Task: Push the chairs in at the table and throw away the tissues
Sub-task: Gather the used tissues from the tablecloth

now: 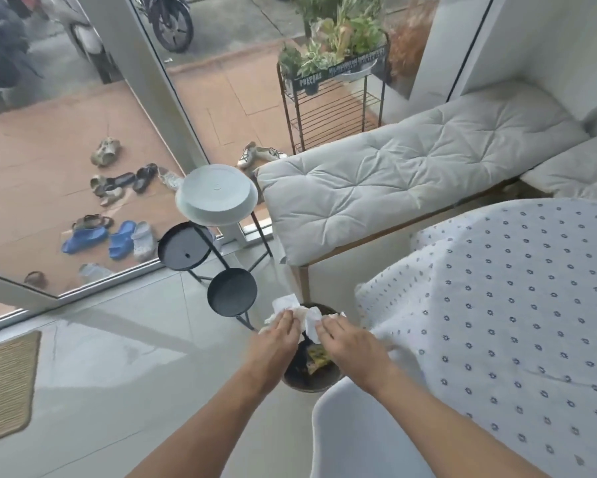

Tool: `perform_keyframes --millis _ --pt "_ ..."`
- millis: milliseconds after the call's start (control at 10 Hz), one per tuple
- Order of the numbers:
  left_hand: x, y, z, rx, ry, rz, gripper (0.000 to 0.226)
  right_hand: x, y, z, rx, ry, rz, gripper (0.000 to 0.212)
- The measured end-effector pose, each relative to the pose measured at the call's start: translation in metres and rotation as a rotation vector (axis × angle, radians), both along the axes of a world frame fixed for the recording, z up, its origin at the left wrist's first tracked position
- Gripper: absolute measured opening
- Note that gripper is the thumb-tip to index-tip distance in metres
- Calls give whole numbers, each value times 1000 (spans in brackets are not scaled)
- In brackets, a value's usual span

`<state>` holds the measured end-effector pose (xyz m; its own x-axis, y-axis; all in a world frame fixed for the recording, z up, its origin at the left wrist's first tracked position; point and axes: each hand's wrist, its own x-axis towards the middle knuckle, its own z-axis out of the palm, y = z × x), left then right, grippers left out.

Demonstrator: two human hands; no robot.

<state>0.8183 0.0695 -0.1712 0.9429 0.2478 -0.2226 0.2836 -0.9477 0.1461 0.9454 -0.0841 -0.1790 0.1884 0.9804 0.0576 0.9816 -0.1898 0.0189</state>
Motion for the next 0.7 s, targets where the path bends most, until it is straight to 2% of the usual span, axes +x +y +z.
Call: perform_keyframes --millis 100,200,300,400,500,700 --pt "0 15 -49 -88 -14 22 67 -3 18 -41 -111 29 -33 52" --pt "-2 24 -105 -62 17 30 63 -3 32 -80 -216 50 -61 59" --pt "-1 33 -163 -76 60 22 64 3 45 -115 -269 143 -115 60" --pt "9 37 -209 -106 125 43 64 9 56 -157 -324 264 -106 51" --pt "23 38 -246 -120 217 32 64 9 64 -196 -356 302 -116 55" --pt "21 30 -287 -18 464 -9 89 -5 55 -239 -593 179 -173 68"
